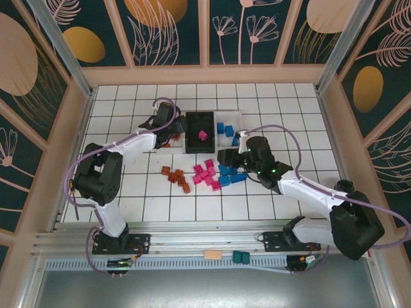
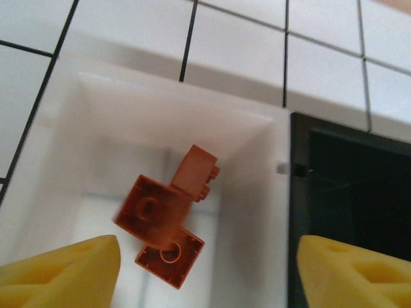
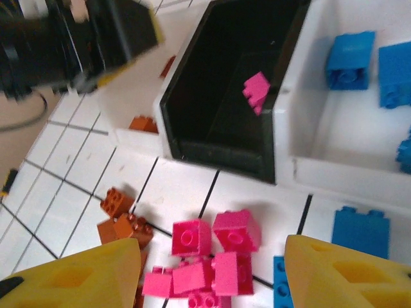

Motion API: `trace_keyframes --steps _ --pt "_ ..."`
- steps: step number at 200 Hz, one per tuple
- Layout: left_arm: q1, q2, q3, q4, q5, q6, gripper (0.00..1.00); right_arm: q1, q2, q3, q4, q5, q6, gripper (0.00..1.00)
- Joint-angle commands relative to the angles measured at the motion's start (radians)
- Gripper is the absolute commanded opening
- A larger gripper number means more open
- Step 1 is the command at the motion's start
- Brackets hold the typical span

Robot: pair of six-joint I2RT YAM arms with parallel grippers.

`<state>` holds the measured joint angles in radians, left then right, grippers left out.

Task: Sort the legos into containers by color
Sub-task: Place the lego in the container, then pick up the lego from the center of the table.

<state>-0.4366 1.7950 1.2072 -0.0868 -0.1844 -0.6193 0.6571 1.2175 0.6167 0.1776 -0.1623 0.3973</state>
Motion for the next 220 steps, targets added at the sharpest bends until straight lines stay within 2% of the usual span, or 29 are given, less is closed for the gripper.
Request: trace_keyframes --steps 1,14,17,20,39,62,82,111,131,162,220 --pt "0.006 -0.152 -0.017 0.033 0.045 -0.011 0.83 0.054 0.038 0.035 -0.078 0.083 -0.038 0.62" --pt "0.006 -0.228 -0.064 0.057 0.085 -0.024 0.89 0.060 0.070 0.043 -0.105 0.140 -0.015 0.61" --pt "0.005 -0.247 -0.079 0.063 0.095 -0.028 0.97 0.059 0.076 0.043 -0.110 0.154 -0.007 0.61" --pt "0.005 -0.265 -0.092 0.072 0.105 -0.032 0.98 0.057 0.082 0.043 -0.114 0.164 0.002 0.61" --pt "0.004 -0.382 -0.194 0.110 0.149 -0.052 0.99 0.022 0.117 0.036 -0.113 0.209 0.043 0.58" --pt "0.004 -0.504 -0.320 0.122 0.164 -0.069 0.99 -0.044 0.171 0.033 -0.107 0.187 0.074 0.58" --pt "0.005 -0.595 -0.418 0.114 0.158 -0.077 0.99 -0.047 0.220 0.058 -0.141 0.210 0.068 0.58" --pt "0.004 -0.700 -0.526 0.110 0.156 -0.085 0.98 -0.047 0.253 0.057 -0.133 0.209 0.070 0.53" --pt "0.004 -0.742 -0.581 0.111 0.161 -0.092 0.99 -0.047 0.254 0.054 -0.103 0.220 0.068 0.53" --pt "0.004 -0.762 -0.629 0.116 0.172 -0.102 0.99 -0.047 0.274 0.063 -0.054 0.246 0.067 0.58" --pt "0.004 -0.769 -0.656 0.116 0.176 -0.109 0.98 -0.045 0.390 0.138 -0.084 0.313 0.081 0.53"
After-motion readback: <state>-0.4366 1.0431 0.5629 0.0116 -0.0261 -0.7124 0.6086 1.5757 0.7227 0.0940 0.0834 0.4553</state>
